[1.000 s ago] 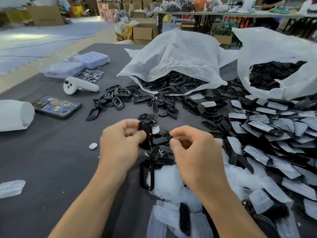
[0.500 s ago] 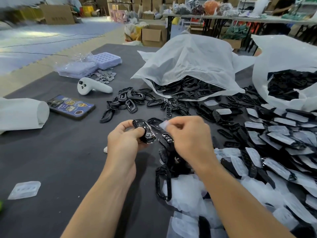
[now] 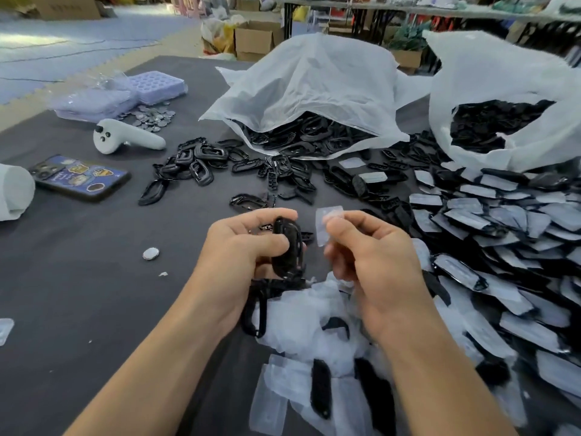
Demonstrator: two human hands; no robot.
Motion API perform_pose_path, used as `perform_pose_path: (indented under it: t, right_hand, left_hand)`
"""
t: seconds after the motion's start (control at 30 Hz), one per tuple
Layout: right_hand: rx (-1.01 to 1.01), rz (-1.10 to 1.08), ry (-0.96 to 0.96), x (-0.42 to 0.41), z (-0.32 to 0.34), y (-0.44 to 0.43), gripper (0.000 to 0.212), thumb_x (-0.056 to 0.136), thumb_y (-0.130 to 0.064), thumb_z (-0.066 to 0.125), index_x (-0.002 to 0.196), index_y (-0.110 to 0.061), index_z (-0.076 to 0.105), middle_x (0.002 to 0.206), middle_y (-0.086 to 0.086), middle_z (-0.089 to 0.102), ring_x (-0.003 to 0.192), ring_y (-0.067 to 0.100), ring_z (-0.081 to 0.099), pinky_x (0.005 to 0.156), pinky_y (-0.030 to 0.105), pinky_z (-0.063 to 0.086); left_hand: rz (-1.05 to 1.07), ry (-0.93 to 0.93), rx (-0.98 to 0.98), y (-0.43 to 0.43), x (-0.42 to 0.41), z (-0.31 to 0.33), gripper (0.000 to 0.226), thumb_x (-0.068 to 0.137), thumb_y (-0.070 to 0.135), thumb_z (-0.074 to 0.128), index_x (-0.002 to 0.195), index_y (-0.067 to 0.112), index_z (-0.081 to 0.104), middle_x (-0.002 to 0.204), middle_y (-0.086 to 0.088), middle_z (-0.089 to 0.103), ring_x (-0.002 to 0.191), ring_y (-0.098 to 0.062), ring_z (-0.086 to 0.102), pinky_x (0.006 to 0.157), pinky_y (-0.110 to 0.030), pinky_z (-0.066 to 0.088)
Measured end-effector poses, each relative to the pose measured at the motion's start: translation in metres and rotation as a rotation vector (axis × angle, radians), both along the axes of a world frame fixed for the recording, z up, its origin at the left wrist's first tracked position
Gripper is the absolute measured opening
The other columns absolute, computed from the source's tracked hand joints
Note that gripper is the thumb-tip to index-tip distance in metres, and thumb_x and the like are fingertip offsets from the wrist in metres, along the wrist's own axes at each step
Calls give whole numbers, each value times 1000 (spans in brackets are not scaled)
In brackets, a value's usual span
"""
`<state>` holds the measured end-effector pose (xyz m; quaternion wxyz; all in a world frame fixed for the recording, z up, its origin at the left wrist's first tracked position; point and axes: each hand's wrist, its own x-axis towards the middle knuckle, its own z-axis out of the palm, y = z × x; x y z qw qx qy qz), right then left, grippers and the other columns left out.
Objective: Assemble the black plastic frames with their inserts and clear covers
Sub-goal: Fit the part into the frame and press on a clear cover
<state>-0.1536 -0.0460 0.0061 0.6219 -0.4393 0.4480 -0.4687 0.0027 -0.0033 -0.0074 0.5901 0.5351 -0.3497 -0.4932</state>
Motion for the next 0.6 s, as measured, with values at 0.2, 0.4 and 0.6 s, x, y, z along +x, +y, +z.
perform_pose_path:
  t: [0.2, 0.4, 0.6]
  right_hand:
    - [-9, -3, -11, -4, -3, -3, 27, 96, -19, 68, 70, -21, 76, 71, 10, 73, 55, 15, 58, 50, 20, 47]
    - [-30, 71, -123, -2, -3, 2, 12, 91, -1, 70, 98, -10, 72, 72, 12, 74, 57, 14, 63, 52, 19, 49]
    - [-158, 83, 40, 15, -12, 14, 10, 81, -7, 82, 74, -13, 79, 66, 4, 73, 56, 9, 64, 56, 19, 52]
  left_hand:
    - [0, -37, 3, 4, -8, -3, 35, 82, -7, 70, 93, 24, 84, 87, -19, 77, 71, -23, 74, 54, -24, 56]
    - [152, -151, 23, 3, -13, -9, 33, 91, -11, 65, 92, 19, 80, 80, -14, 79, 67, -26, 77, 57, -30, 61]
    - [203, -140, -19, 2, -15, -10, 26, 87, 2, 79, 95, 26, 81, 74, -12, 78, 65, -22, 75, 58, -28, 59]
